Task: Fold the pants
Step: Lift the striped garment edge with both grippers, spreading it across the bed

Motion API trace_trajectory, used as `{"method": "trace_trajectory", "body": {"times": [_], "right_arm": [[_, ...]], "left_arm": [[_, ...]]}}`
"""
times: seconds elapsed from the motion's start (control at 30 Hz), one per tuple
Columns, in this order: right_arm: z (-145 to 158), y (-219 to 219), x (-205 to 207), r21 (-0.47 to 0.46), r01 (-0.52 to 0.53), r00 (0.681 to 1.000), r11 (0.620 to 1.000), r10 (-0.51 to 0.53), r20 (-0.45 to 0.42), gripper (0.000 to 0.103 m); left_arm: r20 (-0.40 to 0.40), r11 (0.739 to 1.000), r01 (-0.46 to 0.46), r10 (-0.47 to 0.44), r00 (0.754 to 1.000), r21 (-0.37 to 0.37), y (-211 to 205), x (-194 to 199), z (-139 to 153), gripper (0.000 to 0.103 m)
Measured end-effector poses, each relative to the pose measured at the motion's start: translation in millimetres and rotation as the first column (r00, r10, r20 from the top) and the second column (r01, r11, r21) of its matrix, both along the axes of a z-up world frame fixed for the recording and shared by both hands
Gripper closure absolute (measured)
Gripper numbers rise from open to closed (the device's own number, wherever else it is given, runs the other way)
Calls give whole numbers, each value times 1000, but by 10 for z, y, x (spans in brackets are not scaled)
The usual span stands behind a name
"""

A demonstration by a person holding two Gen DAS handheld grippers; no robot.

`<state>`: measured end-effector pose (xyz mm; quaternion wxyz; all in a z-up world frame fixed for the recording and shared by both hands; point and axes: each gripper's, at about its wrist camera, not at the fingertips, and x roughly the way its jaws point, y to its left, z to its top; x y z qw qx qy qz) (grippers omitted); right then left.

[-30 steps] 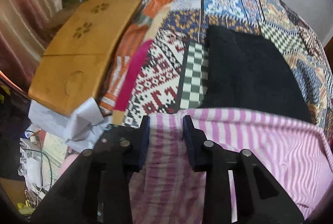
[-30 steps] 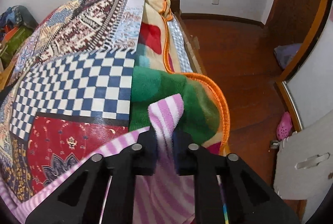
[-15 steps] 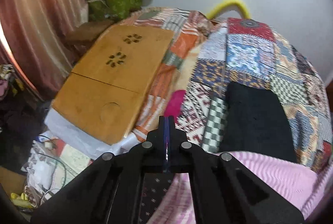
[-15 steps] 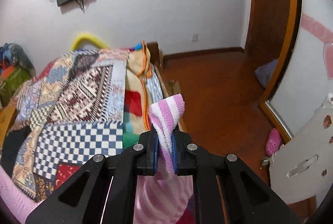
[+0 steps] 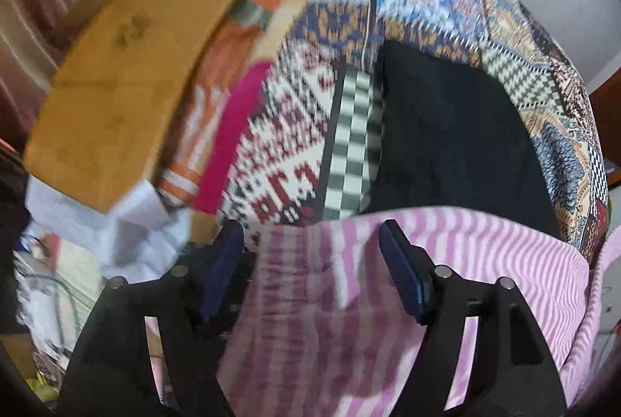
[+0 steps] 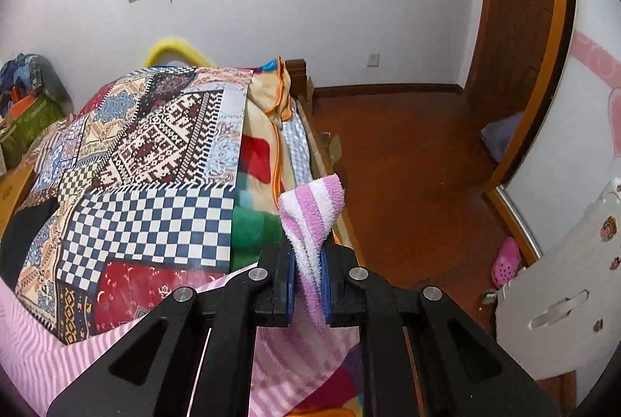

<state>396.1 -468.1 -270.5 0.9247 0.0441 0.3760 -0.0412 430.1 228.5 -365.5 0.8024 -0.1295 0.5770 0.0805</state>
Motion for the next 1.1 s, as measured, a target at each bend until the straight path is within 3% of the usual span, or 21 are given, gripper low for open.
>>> {"method": "trace_trajectory", "body": {"times": [0.1, 0.17, 0.27, 0.43, 0.47, 0.77, 0.9, 1.1], "right_arm": [[-56, 0, 7, 5, 0, 1000, 1000, 0, -11, 94], [-93, 8, 10, 8, -2, 1000, 1000, 2, -17, 94], [-117, 19, -12, 11, -8, 1000, 1000, 8, -22, 94], [-76, 41, -52, 14, -17, 1000, 1000, 17, -10, 94], [-62, 45, -60, 12, -19, 1000, 1000, 19, -7, 94], [261, -73, -124, 7, 40, 997, 999, -40, 59, 94], [479, -143, -112, 17, 77, 991, 997, -79, 108, 94], [841, -146, -169, 41, 93, 974, 995, -99, 203, 94]], "left_arm": [[-42, 994, -28, 24, 999, -105, 79, 15, -244, 31], [-37, 990, -40, 36, 999, -136, 106, 6, -291, 32], [-15, 985, -24, 22, 1000, -168, 93, -27, -252, 59], [31, 998, -1, 3, 1000, -60, -51, -69, -40, 75], [43, 999, 5, -3, 999, -48, -76, -70, 16, 89], [170, 993, 4, -23, 985, 115, -187, -90, 696, 92], [232, 983, -53, 11, 973, 176, -85, -94, 1025, 92], [296, 970, -134, 70, 953, 205, 194, -209, 1324, 92]]}}
